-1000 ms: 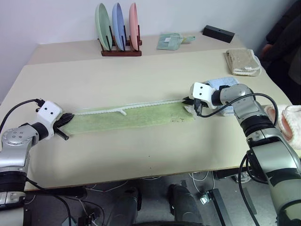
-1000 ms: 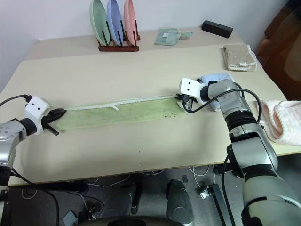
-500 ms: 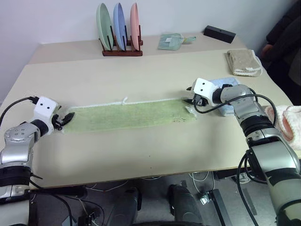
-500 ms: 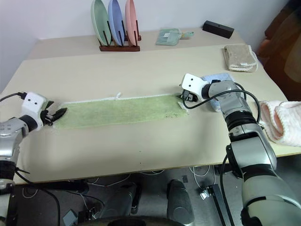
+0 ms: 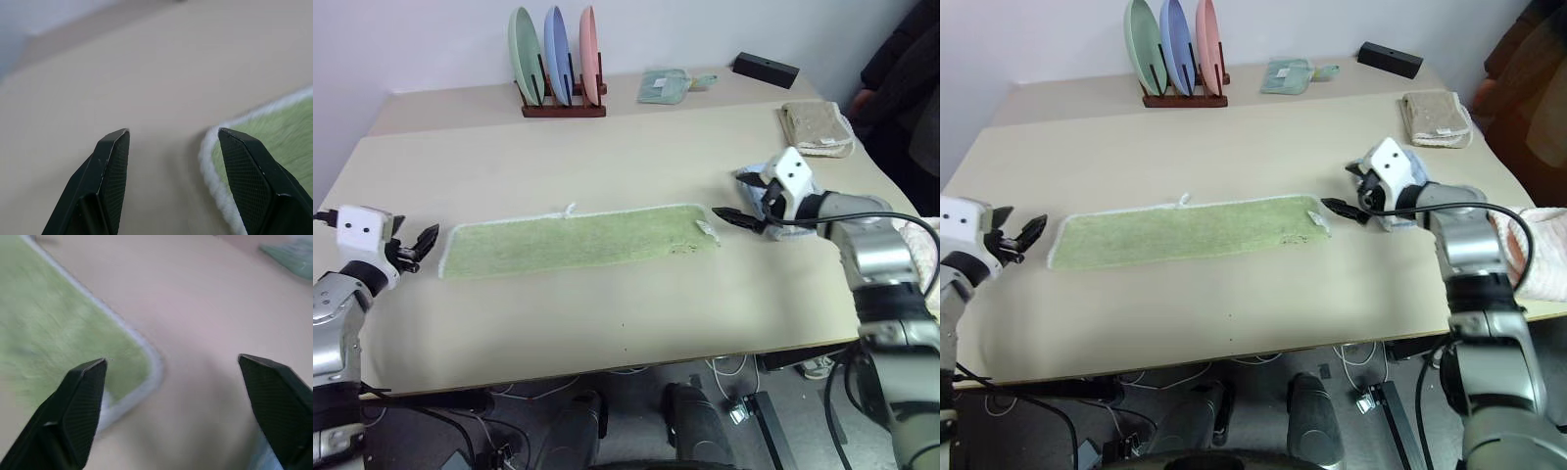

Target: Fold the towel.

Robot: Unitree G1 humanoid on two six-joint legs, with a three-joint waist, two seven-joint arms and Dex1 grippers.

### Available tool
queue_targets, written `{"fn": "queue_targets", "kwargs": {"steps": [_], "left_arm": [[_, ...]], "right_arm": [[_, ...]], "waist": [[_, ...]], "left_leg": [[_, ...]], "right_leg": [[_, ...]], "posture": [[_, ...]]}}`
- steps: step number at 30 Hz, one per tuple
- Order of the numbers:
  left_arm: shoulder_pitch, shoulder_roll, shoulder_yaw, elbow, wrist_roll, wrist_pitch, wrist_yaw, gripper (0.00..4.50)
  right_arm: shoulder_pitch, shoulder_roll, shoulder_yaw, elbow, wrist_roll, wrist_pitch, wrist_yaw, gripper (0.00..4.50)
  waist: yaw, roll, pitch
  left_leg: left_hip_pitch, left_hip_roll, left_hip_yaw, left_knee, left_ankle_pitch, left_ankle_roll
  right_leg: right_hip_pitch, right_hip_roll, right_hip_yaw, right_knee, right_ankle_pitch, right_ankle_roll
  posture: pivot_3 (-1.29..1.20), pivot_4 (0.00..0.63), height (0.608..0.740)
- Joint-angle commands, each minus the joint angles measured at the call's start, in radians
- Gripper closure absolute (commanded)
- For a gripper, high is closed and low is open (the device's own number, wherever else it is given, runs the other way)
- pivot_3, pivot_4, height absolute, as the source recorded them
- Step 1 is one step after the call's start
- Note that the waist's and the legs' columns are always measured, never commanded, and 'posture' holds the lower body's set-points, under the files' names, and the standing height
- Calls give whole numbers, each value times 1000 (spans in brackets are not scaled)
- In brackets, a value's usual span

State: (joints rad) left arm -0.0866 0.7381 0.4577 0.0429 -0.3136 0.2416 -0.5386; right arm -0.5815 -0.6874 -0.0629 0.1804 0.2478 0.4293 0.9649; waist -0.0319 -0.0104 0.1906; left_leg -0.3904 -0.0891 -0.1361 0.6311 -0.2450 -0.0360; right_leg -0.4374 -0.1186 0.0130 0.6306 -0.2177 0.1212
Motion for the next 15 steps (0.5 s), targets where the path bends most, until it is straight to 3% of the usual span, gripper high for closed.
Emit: {"fn": "queue_targets", "kwargs": {"steps": [1, 3, 7, 11, 15], "left_arm": [[61, -32, 22, -189, -49, 37, 4, 1558], [90, -87, -44, -337, -108, 78, -4, 1558], [146, -128, -269, -551, -92, 88, -75, 1558], [135, -176, -426, -628, -79, 119, -68, 1558], [125, -206, -483, -652, -85, 142, -55, 1558]], "right_arm": [[111, 21, -114, -284, 205, 301, -68, 79], [195, 81, -179, -404, 329, 480, -152, 79], [254, 242, -303, -514, 476, 775, -382, 79], [259, 446, -444, -573, 521, 1004, -612, 79], [203, 605, -590, -603, 499, 1155, -758, 79]], "waist": [[4, 0, 0], [14, -1, -1], [24, -1, -1], [24, 0, -2], [21, 1, -2]], "left_leg": [[0, 0, 0, 0, 0, 0], [0, 0, 1, 0, 0, 0], [0, 0, 1, 2, 0, 1], [1, 0, 2, 2, 0, 1], [1, 0, 2, 1, 0, 1]], "right_leg": [[0, 0, 0, 0, 0, 0], [0, 0, 1, 0, 0, 0], [2, 0, 1, -1, 0, 0], [3, 0, 1, -1, 0, 0], [3, 1, 1, -1, 0, 0]], "posture": [[0, 150, 740], [0, 150, 740], [0, 150, 740], [0, 150, 740], [0, 150, 740]]}}
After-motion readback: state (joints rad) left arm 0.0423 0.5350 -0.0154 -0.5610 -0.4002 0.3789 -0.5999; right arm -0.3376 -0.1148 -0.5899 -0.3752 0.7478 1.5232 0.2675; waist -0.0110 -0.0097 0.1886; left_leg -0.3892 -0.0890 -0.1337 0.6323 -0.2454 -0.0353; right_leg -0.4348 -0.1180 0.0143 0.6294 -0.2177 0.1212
